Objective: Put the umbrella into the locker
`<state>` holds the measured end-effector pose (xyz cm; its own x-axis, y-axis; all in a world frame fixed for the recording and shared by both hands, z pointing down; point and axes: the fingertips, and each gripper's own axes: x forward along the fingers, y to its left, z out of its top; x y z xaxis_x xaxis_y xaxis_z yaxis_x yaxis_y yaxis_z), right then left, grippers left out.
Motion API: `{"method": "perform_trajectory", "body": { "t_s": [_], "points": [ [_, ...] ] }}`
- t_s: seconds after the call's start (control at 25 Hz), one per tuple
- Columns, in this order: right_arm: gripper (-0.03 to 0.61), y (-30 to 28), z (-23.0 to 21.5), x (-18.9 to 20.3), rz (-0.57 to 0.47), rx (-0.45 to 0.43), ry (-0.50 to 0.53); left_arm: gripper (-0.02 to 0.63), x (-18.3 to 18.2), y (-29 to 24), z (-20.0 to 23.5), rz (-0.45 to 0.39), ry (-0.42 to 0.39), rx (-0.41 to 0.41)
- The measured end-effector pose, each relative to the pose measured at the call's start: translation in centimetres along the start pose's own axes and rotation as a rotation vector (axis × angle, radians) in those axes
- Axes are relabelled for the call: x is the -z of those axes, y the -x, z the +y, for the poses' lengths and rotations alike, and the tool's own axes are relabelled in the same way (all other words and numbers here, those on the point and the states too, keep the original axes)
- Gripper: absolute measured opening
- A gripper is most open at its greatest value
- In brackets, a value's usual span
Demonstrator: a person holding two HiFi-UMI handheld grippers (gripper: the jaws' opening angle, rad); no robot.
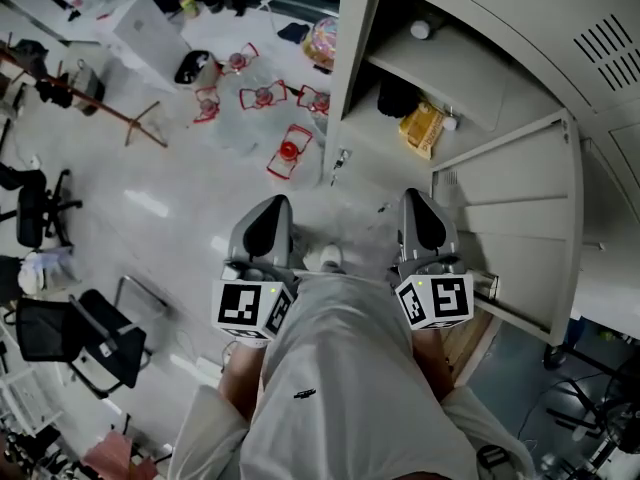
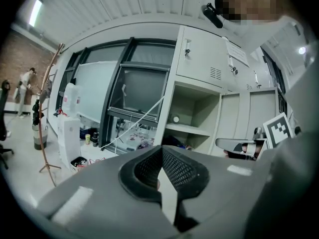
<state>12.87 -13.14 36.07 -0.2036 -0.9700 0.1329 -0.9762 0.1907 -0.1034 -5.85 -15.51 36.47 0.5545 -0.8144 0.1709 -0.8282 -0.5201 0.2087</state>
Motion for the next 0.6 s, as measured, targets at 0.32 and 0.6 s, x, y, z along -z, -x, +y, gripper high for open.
{"method": "perform_trajectory", "body": {
  "t_s": [0.32,0.6],
  "points": [
    [0.002,-1.1,0.7,-1.2,-0.022,-0.036,0.039,0.018,-0.7,1.6,1.1,-0.032,-0.014,-0.048],
    [0.002,-1.4,1.3,-1.7,-0.032,-0.052,0.048,0.018,-0.1,2.0,0.9,-0.049,0.007,-0.053]
  ]
}}
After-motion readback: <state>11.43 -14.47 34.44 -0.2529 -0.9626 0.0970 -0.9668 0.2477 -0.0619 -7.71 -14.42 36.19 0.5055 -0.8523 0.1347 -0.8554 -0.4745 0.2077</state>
